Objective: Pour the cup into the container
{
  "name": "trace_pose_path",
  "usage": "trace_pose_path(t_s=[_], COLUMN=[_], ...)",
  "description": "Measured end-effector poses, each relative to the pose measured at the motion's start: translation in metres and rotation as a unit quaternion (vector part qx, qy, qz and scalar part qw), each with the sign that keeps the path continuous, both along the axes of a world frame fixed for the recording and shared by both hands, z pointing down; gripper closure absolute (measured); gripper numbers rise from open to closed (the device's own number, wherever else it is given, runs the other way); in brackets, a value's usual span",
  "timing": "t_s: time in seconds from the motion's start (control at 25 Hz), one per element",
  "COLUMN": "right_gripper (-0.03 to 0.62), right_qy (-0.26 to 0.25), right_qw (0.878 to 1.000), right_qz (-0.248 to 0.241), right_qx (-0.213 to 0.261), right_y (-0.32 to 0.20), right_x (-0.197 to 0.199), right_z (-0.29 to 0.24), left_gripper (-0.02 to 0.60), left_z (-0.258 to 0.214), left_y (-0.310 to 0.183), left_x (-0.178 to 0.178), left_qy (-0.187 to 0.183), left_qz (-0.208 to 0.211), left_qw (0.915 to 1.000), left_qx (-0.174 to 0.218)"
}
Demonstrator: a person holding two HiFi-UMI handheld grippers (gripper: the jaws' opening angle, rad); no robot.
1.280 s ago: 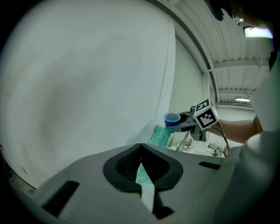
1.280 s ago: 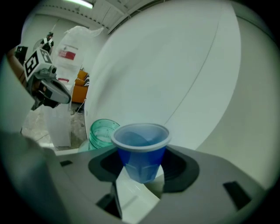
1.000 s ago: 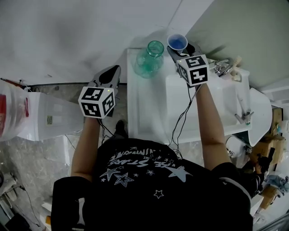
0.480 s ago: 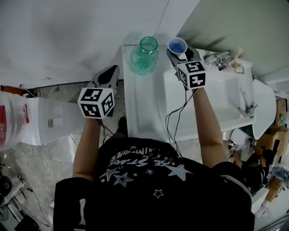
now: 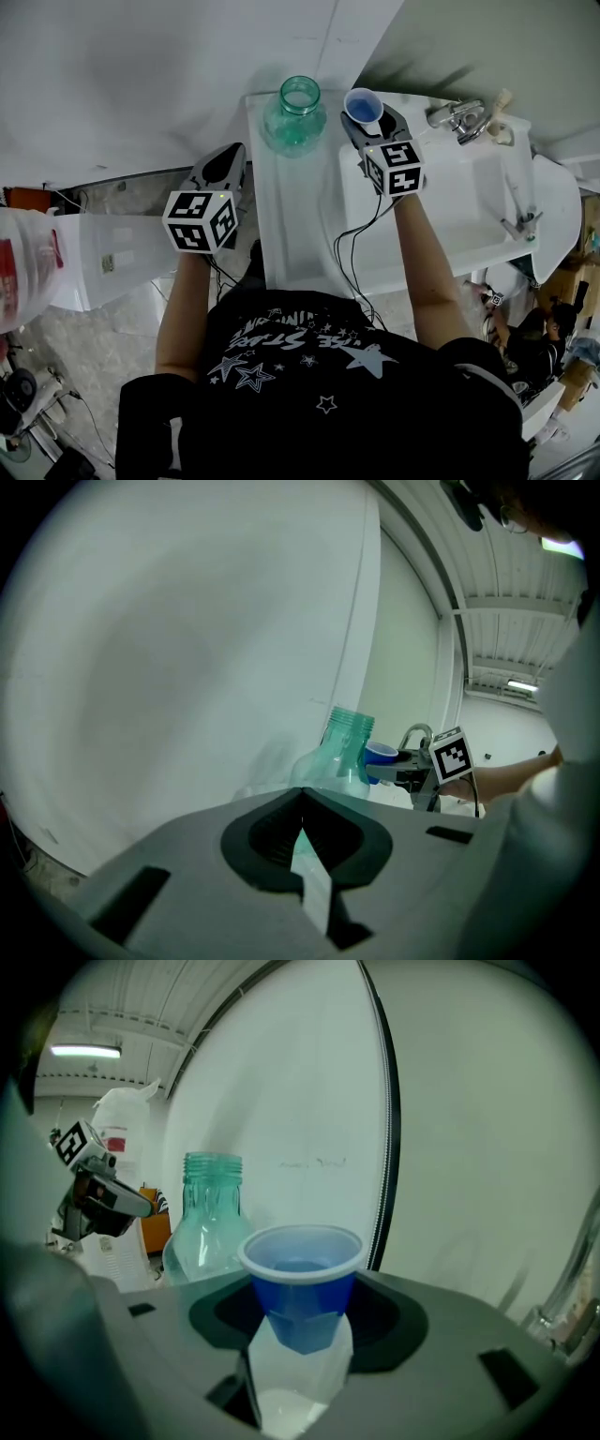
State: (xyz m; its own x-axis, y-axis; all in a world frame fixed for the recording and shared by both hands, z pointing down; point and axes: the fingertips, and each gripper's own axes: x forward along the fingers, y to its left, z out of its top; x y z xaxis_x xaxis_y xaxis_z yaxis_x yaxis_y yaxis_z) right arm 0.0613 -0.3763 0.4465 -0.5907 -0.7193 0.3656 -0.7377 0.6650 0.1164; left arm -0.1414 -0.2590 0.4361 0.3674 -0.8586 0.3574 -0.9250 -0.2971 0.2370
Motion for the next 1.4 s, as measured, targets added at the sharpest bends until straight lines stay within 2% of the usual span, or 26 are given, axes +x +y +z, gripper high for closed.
trace_pose_path(t_s=[0.32,1.04,1.4], right_gripper=[0.345,0.345,0.342], right_qy=[-0.033,-0.028,-0.025], right_qw=[0.999,0.998,0.998], right_qz=[0.003,0.001,-0.003], right_qx=[-0.013,-0.06,-0.052], right_y=[-0.005,-0.012,-0.012], right_x=[-0.004,-0.006,-0.008], right_z=[0.036,0.106,0.114], left_gripper=[0.572,0.572,0.572], left_z=[0.02,0.064,0.073], left_y=[-0.006,-0.01,-0.01], left_x=[0.0,0.006,0.009], left_qy=[-0.003,-0.015,-0.023], left_qz=[0.0,0.004,0.009], left_qw=[0.9997,0.9965,0.9952], left_qx=[-0.025,-0.082,-0.094])
